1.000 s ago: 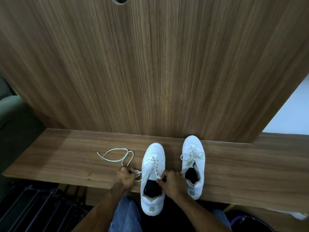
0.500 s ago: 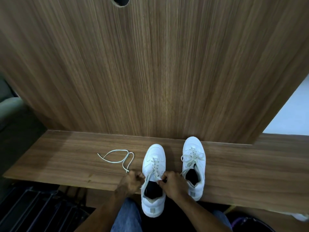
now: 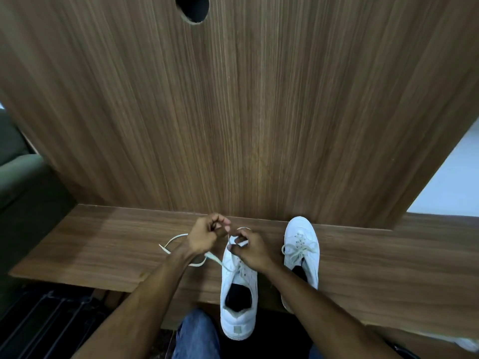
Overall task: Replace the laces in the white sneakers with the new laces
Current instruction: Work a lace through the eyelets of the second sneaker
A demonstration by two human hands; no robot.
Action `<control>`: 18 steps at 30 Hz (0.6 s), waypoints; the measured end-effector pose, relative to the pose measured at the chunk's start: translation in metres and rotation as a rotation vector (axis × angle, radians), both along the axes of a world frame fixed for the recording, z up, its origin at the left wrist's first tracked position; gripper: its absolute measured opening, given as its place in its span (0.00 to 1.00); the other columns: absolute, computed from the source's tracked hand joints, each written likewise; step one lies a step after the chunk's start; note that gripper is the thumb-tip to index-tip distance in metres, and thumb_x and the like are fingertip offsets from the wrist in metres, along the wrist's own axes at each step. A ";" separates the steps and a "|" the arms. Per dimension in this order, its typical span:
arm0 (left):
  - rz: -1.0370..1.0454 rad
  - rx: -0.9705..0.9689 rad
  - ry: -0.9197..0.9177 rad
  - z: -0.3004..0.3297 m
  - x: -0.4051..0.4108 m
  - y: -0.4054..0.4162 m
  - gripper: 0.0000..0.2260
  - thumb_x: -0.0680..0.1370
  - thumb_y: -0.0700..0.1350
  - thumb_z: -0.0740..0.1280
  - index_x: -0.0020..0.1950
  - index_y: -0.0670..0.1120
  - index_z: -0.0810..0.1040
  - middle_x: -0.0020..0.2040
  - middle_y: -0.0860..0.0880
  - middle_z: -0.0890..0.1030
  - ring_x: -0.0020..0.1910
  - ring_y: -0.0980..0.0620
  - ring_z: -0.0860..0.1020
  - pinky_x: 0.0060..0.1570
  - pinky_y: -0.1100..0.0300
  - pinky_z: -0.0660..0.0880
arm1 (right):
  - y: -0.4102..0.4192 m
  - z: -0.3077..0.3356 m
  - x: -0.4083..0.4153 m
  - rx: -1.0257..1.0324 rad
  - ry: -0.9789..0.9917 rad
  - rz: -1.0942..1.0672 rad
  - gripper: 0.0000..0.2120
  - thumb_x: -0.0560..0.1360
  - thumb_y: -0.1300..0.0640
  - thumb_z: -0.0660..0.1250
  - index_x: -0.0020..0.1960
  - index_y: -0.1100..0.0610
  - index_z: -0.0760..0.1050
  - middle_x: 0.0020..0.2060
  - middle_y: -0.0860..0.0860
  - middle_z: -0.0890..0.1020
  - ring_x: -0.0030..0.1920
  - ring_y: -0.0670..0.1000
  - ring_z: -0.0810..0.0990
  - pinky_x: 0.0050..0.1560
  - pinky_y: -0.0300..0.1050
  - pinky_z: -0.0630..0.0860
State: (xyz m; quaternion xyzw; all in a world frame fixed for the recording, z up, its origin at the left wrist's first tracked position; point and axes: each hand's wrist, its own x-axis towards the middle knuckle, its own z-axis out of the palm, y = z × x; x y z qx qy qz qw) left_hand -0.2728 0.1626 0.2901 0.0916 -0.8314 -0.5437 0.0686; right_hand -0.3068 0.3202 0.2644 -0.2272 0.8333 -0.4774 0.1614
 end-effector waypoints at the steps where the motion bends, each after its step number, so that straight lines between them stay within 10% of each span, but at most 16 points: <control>1: -0.028 -0.002 0.025 0.007 -0.003 0.001 0.09 0.75 0.31 0.67 0.44 0.45 0.77 0.31 0.44 0.75 0.30 0.57 0.74 0.33 0.69 0.69 | -0.006 0.005 -0.004 -0.050 0.021 -0.010 0.07 0.68 0.51 0.71 0.45 0.52 0.78 0.40 0.47 0.81 0.42 0.45 0.78 0.47 0.49 0.75; 12: 0.121 -0.278 -0.096 -0.008 0.010 -0.036 0.03 0.75 0.40 0.71 0.41 0.46 0.84 0.35 0.55 0.82 0.37 0.65 0.76 0.41 0.71 0.70 | 0.036 -0.018 -0.035 -0.019 -0.215 -0.496 0.09 0.72 0.52 0.66 0.33 0.48 0.78 0.34 0.50 0.83 0.42 0.55 0.82 0.48 0.56 0.81; 18: 0.107 -0.201 -0.067 -0.016 0.016 -0.020 0.08 0.75 0.37 0.70 0.38 0.48 0.81 0.29 0.61 0.79 0.32 0.69 0.74 0.38 0.76 0.69 | 0.034 -0.013 -0.016 0.179 0.103 -0.244 0.18 0.75 0.54 0.66 0.64 0.47 0.71 0.59 0.44 0.74 0.56 0.49 0.77 0.53 0.46 0.74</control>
